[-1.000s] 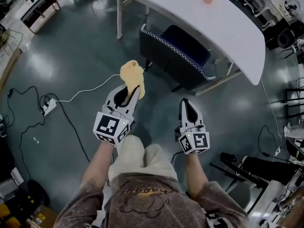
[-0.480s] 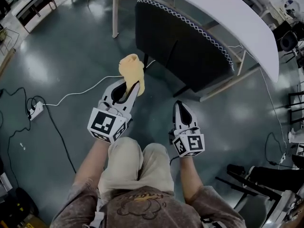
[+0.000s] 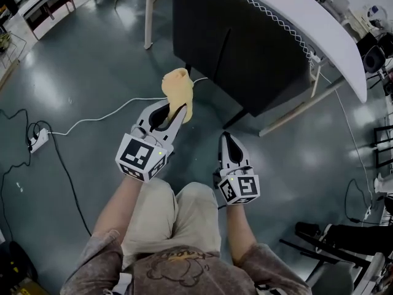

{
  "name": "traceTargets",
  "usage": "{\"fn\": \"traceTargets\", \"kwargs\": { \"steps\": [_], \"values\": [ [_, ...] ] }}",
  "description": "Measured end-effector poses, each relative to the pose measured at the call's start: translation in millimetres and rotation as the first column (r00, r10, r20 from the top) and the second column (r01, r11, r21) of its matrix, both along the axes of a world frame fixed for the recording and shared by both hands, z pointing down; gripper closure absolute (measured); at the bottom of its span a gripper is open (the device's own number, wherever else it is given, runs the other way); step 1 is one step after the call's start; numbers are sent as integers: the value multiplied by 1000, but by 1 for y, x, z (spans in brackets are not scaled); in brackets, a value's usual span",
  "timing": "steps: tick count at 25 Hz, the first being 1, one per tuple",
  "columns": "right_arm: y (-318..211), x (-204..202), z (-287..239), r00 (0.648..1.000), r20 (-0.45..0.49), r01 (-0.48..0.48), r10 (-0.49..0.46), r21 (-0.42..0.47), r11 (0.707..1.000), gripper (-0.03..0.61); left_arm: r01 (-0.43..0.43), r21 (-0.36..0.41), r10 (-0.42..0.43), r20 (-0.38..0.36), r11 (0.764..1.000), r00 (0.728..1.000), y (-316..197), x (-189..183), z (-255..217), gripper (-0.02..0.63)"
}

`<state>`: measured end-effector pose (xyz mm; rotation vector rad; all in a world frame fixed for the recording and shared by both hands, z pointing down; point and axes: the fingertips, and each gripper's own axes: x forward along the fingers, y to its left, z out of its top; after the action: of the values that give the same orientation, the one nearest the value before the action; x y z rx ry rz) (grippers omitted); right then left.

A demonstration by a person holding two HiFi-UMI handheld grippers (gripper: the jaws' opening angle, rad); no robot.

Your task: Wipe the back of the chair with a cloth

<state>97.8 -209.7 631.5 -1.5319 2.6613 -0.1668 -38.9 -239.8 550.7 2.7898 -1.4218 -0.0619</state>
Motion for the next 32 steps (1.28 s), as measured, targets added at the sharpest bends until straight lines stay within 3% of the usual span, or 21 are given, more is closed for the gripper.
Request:
{"fn": "traceTargets", "kwargs": {
  "steps": [8, 16, 23, 32],
  "values": [
    [13, 5, 5, 1000, 10, -1, 1, 1, 1000, 554, 8, -4, -8, 4, 1000, 1000, 8, -11, 8, 551],
    [24, 1, 7, 1000, 14, -4, 4, 0, 1000, 554, 22, 60, -25, 61, 998, 998, -4, -27, -11, 550],
    [28, -3, 7, 1000, 22, 1, -1, 1, 1000, 552, 74, 156, -96, 141, 985, 985, -55, -51, -54, 550],
    [33, -4, 6, 1000, 18, -4, 4, 3, 1000, 552, 138, 224, -175, 155, 965, 972, -130, -75, -118, 550]
  ]
}}
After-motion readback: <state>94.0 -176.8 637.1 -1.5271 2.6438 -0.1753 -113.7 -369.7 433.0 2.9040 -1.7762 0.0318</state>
